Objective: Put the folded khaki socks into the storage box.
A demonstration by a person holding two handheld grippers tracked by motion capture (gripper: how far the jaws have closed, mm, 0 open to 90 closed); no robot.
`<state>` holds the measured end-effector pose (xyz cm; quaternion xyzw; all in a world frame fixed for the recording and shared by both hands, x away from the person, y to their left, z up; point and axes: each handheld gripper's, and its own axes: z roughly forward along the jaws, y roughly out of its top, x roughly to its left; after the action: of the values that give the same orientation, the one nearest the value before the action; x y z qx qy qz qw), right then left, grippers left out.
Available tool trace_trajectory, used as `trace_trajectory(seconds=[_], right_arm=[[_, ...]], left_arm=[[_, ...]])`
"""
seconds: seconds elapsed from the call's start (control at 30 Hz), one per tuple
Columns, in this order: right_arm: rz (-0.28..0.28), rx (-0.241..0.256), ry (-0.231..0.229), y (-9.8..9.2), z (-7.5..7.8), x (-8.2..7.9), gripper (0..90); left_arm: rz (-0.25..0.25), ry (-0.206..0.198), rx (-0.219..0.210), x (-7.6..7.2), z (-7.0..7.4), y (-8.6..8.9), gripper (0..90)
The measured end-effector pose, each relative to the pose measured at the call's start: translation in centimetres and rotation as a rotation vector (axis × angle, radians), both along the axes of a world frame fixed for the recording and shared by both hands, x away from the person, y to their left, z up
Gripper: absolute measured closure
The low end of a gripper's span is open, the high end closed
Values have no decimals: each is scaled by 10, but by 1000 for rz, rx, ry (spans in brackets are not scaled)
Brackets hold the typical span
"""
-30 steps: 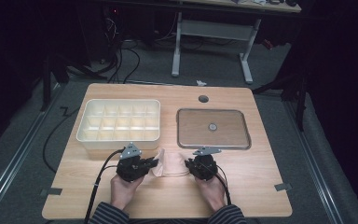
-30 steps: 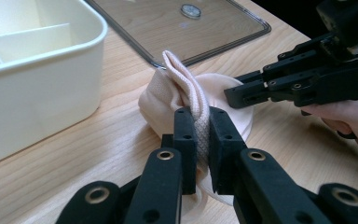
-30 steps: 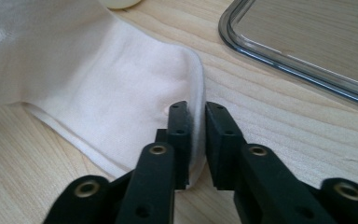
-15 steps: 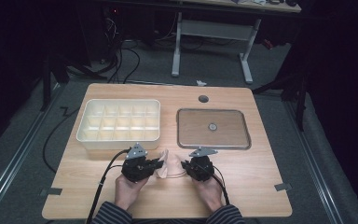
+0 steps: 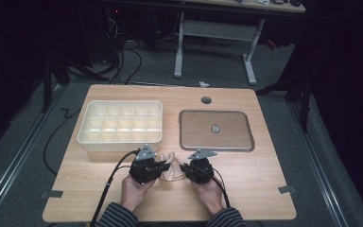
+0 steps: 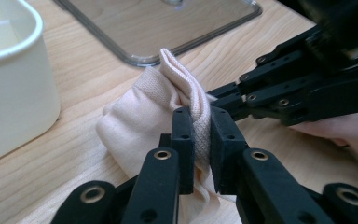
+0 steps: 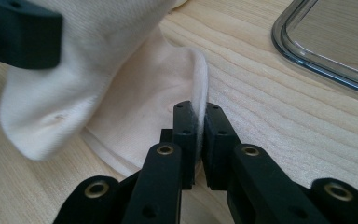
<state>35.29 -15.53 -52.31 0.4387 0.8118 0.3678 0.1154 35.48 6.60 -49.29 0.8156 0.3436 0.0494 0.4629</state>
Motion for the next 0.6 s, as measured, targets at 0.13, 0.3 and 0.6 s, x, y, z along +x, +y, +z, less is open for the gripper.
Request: trace_trajectory(seconds=[0.13,0.3,0.6], right_arm=[[3,2,1,0,0,0,849],[2,1,2,0,0,0,848],[5,1,4,1,-1,1,848]], left_arm=[[3,7,25,1,-4,-4,806],[0,21,43,3,-8,-8,827],[4,21,55,4,-14,-13,818]])
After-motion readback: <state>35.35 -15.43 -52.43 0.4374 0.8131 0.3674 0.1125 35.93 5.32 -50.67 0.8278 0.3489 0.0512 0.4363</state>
